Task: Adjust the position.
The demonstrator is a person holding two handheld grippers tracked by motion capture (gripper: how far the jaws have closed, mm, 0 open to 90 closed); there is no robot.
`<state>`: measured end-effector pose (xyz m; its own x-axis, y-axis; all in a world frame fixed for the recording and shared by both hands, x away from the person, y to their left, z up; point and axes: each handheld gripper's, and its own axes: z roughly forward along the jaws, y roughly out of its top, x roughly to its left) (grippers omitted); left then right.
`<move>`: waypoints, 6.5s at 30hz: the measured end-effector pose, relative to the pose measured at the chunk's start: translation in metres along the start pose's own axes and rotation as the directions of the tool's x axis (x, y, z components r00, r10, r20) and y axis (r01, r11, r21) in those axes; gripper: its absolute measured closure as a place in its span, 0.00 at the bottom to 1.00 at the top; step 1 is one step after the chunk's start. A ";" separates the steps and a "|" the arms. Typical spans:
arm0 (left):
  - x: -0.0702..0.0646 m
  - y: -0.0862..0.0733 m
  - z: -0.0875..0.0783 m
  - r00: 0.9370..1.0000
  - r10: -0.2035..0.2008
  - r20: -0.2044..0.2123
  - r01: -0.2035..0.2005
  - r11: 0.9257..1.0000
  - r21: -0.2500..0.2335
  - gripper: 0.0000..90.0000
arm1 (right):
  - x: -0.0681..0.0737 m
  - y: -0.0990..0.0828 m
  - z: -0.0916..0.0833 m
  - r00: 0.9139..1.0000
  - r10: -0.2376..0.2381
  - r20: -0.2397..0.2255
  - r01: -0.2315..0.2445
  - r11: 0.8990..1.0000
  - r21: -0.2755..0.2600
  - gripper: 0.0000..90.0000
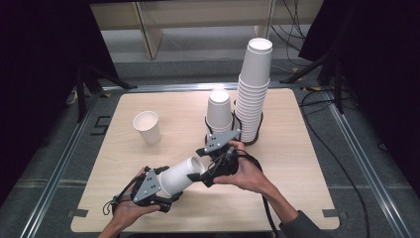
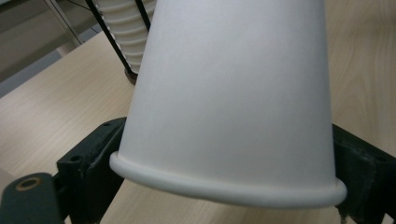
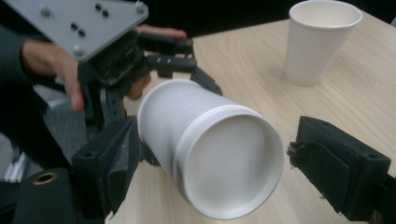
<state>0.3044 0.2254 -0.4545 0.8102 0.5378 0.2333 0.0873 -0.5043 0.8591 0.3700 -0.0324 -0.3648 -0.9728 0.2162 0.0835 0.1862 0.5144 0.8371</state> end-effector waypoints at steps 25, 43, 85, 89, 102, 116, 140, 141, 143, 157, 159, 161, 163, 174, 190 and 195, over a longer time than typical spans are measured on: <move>-0.013 0.012 -0.003 0.979 0.186 0.084 -0.198 0.967 0.161 0.11 | 0.030 -0.008 0.042 0.953 -0.299 -0.042 0.293 0.885 0.361 0.20; -0.014 0.012 -0.003 0.965 0.224 0.137 -0.246 0.955 0.166 0.12 | 0.029 -0.020 0.055 0.923 -0.373 -0.094 0.373 0.808 0.456 0.24; 0.014 -0.001 -0.015 0.955 -0.218 0.203 0.264 0.934 -0.240 0.16 | -0.004 -0.019 0.008 0.976 -0.203 -0.074 0.211 0.967 0.139 0.27; 0.014 -0.001 -0.015 0.955 -0.223 0.197 0.265 0.937 -0.227 0.16 | -0.005 -0.019 0.011 0.964 -0.245 -0.099 0.256 0.960 0.117 0.26; 0.009 0.003 -0.014 0.950 -0.225 0.218 0.278 0.926 -0.254 0.02 | -0.002 -0.025 0.023 0.957 -0.228 -0.182 0.245 0.966 0.080 0.26; 0.011 0.001 -0.012 0.930 -0.237 0.282 0.316 0.906 -0.280 0.04 | -0.005 -0.032 0.030 0.952 -0.195 -0.235 0.212 0.976 0.052 0.27; 0.010 0.007 -0.017 0.942 -0.182 0.281 0.253 0.936 -0.244 0.12 | -0.011 -0.043 0.041 0.953 -0.106 -0.284 0.135 0.987 0.086 0.18; 0.011 0.007 -0.017 0.943 -0.184 0.279 0.254 0.937 -0.241 0.12 | -0.012 -0.042 0.041 0.956 -0.112 -0.271 0.140 0.987 0.084 0.17; 0.011 0.007 -0.017 0.943 -0.187 0.274 0.255 0.937 -0.237 0.13 | -0.011 -0.042 0.040 0.957 -0.108 -0.269 0.134 0.988 0.081 0.18; 0.013 0.013 -0.018 0.953 -0.209 0.221 0.253 0.947 -0.197 0.13 | 0.002 -0.029 0.037 0.978 -0.149 -0.147 0.169 0.977 0.129 0.18; 0.013 0.015 -0.018 0.956 -0.202 0.211 0.242 0.954 -0.180 0.13 | 0.003 -0.028 0.040 0.977 -0.170 -0.130 0.186 0.975 0.125 0.18; 0.012 0.016 -0.019 0.957 -0.207 0.203 0.241 0.957 -0.160 0.13 | 0.004 -0.028 0.043 0.977 -0.167 -0.134 0.184 0.975 0.127 0.17; 0.011 0.017 -0.018 0.956 -0.209 0.205 0.244 0.956 -0.164 0.13 | 0.007 -0.028 0.045 0.978 -0.160 -0.133 0.177 0.976 0.129 0.17; 0.010 0.021 -0.022 0.961 -0.203 0.189 0.234 0.959 -0.158 0.13 | 0.011 -0.029 0.059 0.975 -0.173 -0.139 0.189 0.976 0.110 0.23; 0.019 0.011 -0.024 0.913 -0.371 0.168 0.405 0.871 -0.278 0.16 | -0.006 -0.028 0.035 0.993 -0.092 -0.069 0.091 0.996 -0.022 0.24; 0.019 0.009 -0.023 0.908 -0.389 0.155 0.418 0.866 -0.275 0.16 | -0.009 -0.024 0.028 0.996 -0.089 0.002 0.089 0.993 -0.080 0.24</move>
<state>0.3069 0.2463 -0.4316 0.7915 0.5797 -0.1934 0.2553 -0.0262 0.9665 0.3781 -0.0237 -0.4013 -0.9852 0.1713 0.0072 0.0870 0.4632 0.8820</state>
